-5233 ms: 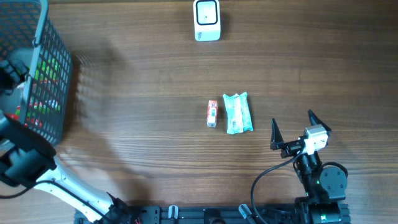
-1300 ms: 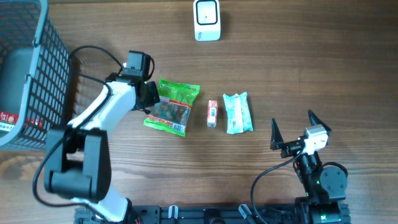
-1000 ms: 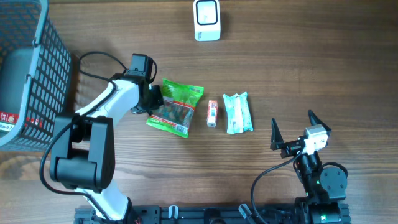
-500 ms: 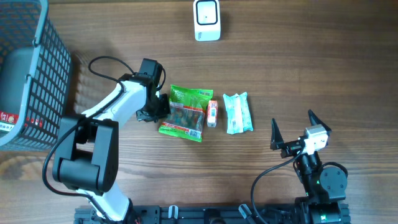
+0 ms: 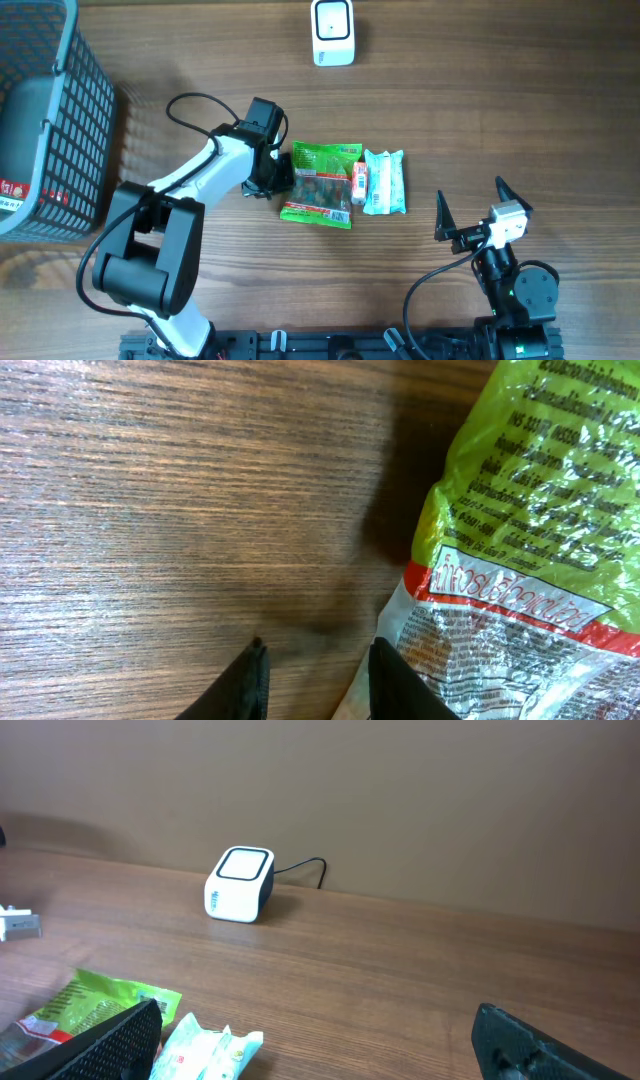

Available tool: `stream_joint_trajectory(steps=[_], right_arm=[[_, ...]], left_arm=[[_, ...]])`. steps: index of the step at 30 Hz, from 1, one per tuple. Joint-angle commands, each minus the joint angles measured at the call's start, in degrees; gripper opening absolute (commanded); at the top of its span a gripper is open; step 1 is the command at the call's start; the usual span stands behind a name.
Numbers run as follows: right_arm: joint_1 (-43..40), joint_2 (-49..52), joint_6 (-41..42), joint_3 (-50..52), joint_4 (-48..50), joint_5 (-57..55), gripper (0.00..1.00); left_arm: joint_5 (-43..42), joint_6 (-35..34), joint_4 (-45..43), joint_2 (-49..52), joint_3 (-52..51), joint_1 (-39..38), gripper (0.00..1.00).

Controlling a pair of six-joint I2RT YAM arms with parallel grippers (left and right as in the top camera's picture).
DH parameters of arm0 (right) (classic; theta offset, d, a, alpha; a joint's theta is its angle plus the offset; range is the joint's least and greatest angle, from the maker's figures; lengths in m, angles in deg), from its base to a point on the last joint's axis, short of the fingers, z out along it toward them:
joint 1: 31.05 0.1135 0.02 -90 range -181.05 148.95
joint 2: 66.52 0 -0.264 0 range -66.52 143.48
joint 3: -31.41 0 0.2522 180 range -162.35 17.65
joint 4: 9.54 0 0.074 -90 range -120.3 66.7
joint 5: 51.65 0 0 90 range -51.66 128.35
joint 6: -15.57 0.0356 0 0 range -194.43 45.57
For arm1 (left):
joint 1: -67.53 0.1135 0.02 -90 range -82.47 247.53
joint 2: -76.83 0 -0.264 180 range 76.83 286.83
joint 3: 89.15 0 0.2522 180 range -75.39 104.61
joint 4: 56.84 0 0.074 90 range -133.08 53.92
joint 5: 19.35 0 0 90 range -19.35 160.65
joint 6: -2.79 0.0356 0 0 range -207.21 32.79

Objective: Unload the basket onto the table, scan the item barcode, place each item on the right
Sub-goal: 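Set the green snack bag down left of the orange box, then reach the left gripper into the basket and grasp the red Nescafe stick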

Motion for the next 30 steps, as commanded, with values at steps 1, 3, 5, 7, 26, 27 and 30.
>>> stream_joint_trajectory(steps=[1, 3, 5, 7, 26, 27, 30], right_arm=[[0.07, -0.15, -0.76, 0.07, 0.15, -0.13, 1.0], [0.07, -0.17, -0.76, 0.07, 0.15, -0.13, 1.0], [0.07, -0.15, -0.76, 0.07, 0.15, -0.11, 1.0], [0.07, -0.15, -0.76, 0.07, 0.15, -0.13, 1.0], [0.07, -0.15, -0.79, 0.07, 0.15, -0.11, 1.0], [0.09, -0.15, -0.76, 0.07, 0.15, -0.13, 1.0], [0.07, -0.15, -0.76, 0.07, 0.15, -0.11, 1.0]], left_arm=[[-1.01, 1.27, 4.2, -1.38, 3.45, 3.04, 0.34], [3.45, 3.48, 12.0, -5.01, 13.49, 7.54, 0.47], [7.13, 5.35, 18.88, -7.08, 24.44, 12.33, 0.83], [7.37, 5.95, 22.88, -8.68, 36.48, 18.95, 1.0], [19.87, 0.96, 27.32, 3.61, 44.35, 67.38, 1.0], [19.87, 0.98, 26.82, 5.22, 43.87, 67.89, 1.0], [19.87, 1.01, 24.94, 10.16, 42.91, 68.43, 1.0]])
